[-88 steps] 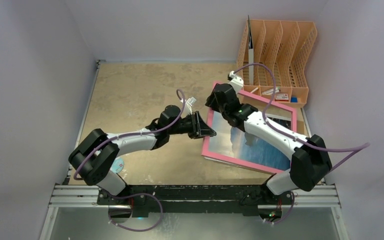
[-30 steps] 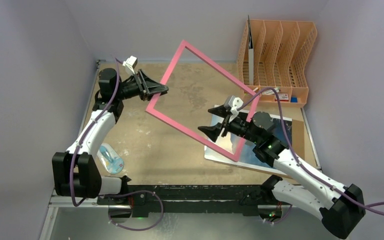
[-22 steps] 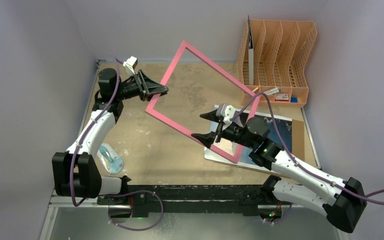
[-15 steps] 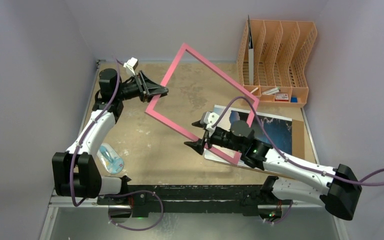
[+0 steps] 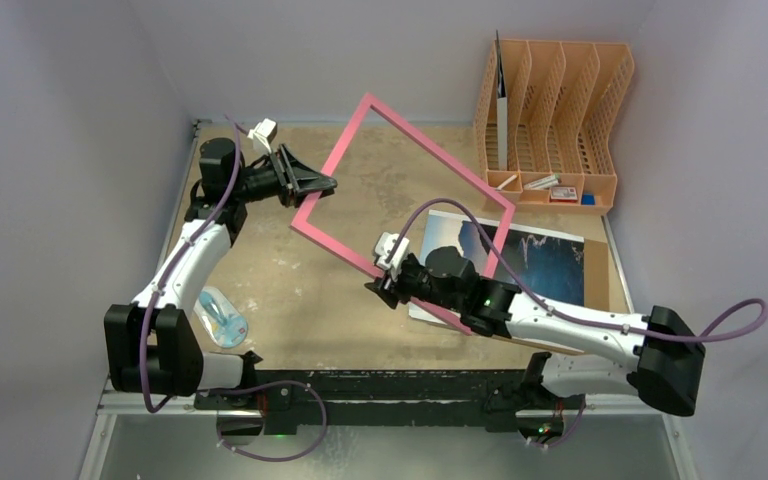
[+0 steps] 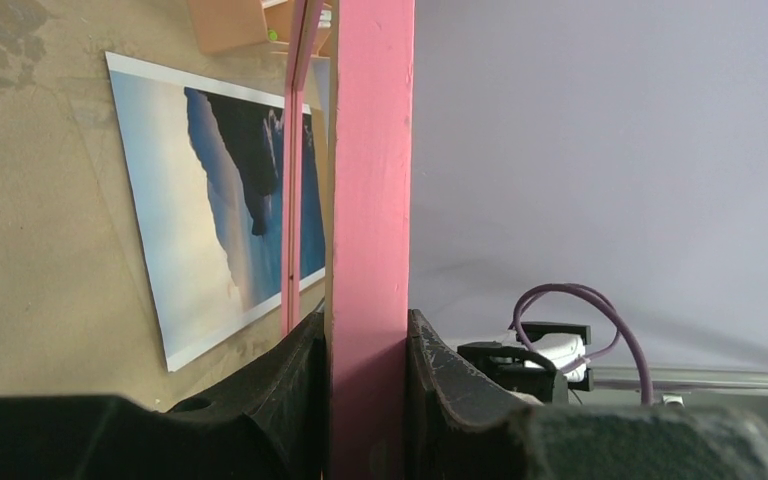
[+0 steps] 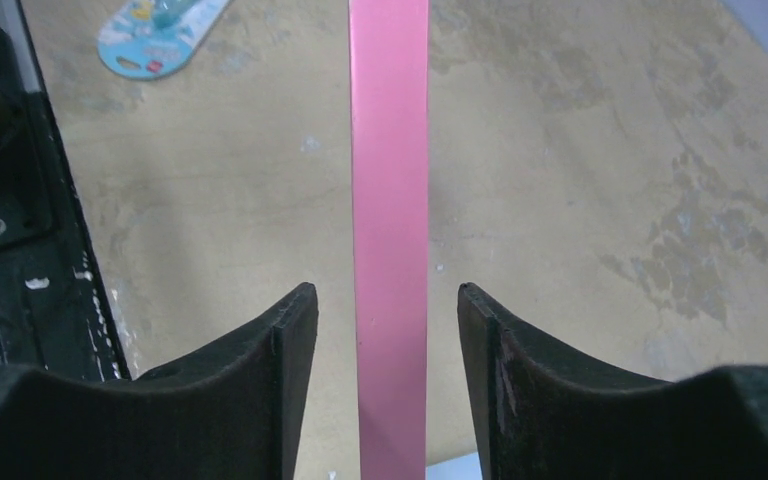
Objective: Put the photo into the frame
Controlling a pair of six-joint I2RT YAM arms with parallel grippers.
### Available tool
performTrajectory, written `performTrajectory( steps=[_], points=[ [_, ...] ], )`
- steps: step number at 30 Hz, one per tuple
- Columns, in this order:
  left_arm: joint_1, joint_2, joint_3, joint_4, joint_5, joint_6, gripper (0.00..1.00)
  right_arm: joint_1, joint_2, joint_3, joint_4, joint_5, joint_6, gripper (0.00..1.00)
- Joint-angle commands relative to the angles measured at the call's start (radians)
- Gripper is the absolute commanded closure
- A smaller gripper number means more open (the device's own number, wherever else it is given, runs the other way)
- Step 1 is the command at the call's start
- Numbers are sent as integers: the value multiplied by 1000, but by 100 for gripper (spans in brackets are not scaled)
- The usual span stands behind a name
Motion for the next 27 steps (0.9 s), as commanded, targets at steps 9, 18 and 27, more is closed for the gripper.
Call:
performTrajectory(
  steps=[9, 18, 27],
  points=[
    [6, -27, 66, 49, 30, -21, 100, 30, -50, 67, 3, 131, -18, 98],
    [8, -52, 141, 57, 26, -27, 58, 33, -52, 160, 21, 64, -90, 100],
    [49, -127, 317, -119, -108, 165, 13, 33, 9, 318, 54, 26, -38, 100]
  ],
)
